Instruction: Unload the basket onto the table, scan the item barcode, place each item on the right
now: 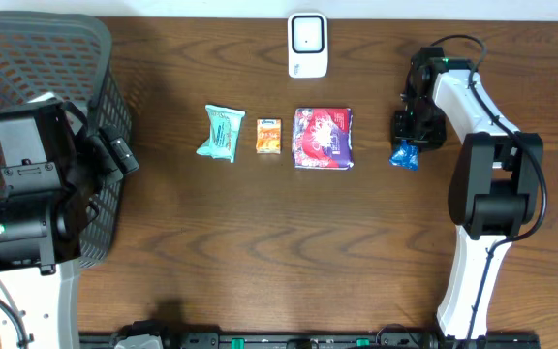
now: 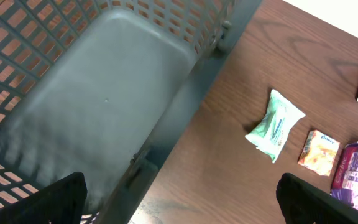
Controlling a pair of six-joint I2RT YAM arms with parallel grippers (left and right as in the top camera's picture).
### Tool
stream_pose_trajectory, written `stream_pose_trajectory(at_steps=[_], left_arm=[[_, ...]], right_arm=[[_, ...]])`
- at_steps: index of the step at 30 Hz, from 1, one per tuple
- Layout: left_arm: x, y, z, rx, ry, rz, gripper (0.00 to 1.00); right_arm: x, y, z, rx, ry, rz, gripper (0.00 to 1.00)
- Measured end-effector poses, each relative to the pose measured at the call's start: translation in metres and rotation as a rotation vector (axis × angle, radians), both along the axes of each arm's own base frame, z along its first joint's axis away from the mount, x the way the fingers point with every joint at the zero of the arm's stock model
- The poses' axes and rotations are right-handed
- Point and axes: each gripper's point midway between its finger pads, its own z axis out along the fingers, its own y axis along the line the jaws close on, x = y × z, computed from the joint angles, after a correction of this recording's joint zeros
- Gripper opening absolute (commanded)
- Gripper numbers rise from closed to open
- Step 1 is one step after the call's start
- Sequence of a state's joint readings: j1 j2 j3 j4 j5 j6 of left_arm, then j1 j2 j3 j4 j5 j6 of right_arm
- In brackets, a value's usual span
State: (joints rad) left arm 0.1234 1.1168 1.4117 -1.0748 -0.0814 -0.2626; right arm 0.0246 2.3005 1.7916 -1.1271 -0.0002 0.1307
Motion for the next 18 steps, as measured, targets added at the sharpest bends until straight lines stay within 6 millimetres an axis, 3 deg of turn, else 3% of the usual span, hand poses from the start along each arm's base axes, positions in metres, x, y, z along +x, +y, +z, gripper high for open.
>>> stream_pose_trajectory(at_steps=[11,18], left_arm=[[0.000,0.000,0.000,0.000,0.000,0.000,0.98],[0.000,0.000,0.000,0.000,0.000,0.000,0.98]], right_arm=[[-0.017,-0.025,0.010,-0.136,0.078,0.015,0.54],[-0.002,-0.036,0.032,-0.182,0.037,0.014,0.61]])
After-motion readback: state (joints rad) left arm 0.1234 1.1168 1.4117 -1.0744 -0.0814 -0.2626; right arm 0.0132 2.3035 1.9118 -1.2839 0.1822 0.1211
